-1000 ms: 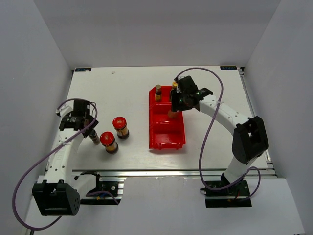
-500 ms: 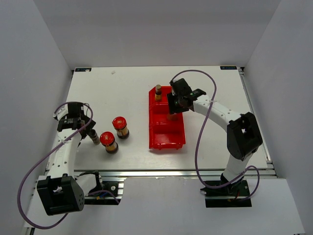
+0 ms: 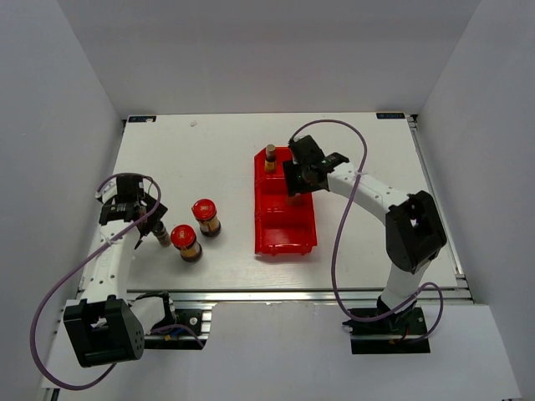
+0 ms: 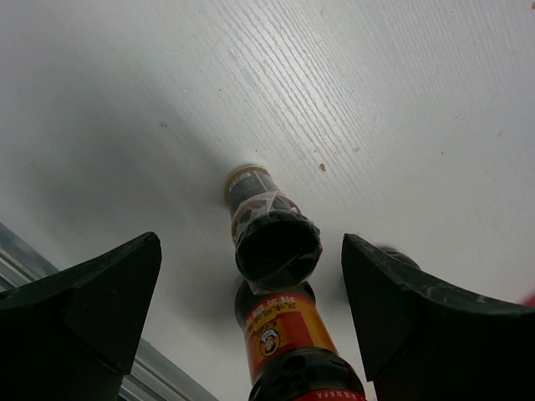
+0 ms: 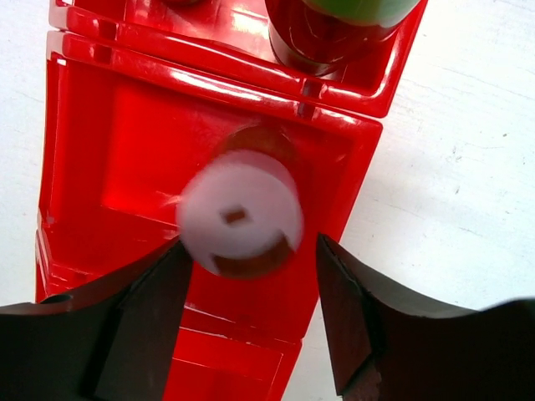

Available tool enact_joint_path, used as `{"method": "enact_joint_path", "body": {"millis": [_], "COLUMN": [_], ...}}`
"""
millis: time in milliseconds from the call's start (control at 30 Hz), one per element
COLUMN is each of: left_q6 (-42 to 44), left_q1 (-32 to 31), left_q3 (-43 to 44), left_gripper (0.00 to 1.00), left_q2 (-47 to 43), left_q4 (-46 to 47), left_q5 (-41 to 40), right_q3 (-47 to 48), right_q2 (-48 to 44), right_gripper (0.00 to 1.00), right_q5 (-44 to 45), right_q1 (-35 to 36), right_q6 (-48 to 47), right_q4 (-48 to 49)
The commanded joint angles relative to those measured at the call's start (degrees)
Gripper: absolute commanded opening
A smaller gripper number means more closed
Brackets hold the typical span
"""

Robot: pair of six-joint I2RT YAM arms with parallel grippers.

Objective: Organize the condiment bottles

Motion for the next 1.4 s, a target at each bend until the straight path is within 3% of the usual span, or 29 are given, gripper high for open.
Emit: {"method": "enact_joint_path", "body": {"millis": [0, 33, 167, 367, 600, 1033, 1267, 1367], "left_q6": [0.6, 0.7, 1.2, 1.1, 1.3, 2.2, 2.0, 2.4], "left_q1": [0.3, 0.3, 0.3, 0.3, 0.3, 0.3, 0.3, 0.3], "left_q3": [-0.4, -0.4, -0.5, -1.1, -1.4, -1.2, -0.9, -0.2], "left_gripper": [0.98, 0.98, 0.98, 0.98, 0.94, 0.67, 0.4, 0.38], "left_q2": [-1.1, -1.2, -1.2, -1.0, 0.7, 3.8, 4.9, 4.5], "left_q4": [1.0, 1.2, 1.3, 2.1, 2.1, 4.0, 4.2, 3.8], "left_q5": [0.7, 1.1, 1.2, 2.1, 2.6, 5.2, 5.9, 6.1], "right_q3": [2.4, 2.5, 2.5, 1.2, -7.6, -14.3, -15.2, -15.4], "right_q2": [0.1, -0.1, -1.1, -6.0, -15.9, -23.3, -24.7, -25.0], "right_gripper": [0.67, 0.68, 0.89, 0.89, 0.89, 0.89, 0.89, 0.89], "right_q5": [1.3, 1.2, -0.1, -3.5, -4.6, -2.0, -0.3, -0.3], "right_q1": [0.5, 0.5, 0.6, 0.6, 0.6, 0.6, 0.6, 0.6], "right_q6": [-0.7, -0.7, -1.0, -1.7, -1.3, -1.2, -1.2, -1.2], "right_q4": [-0.6, -0.6, -0.3, 1.9, 10.6, 14.5, 14.3, 14.4]}}
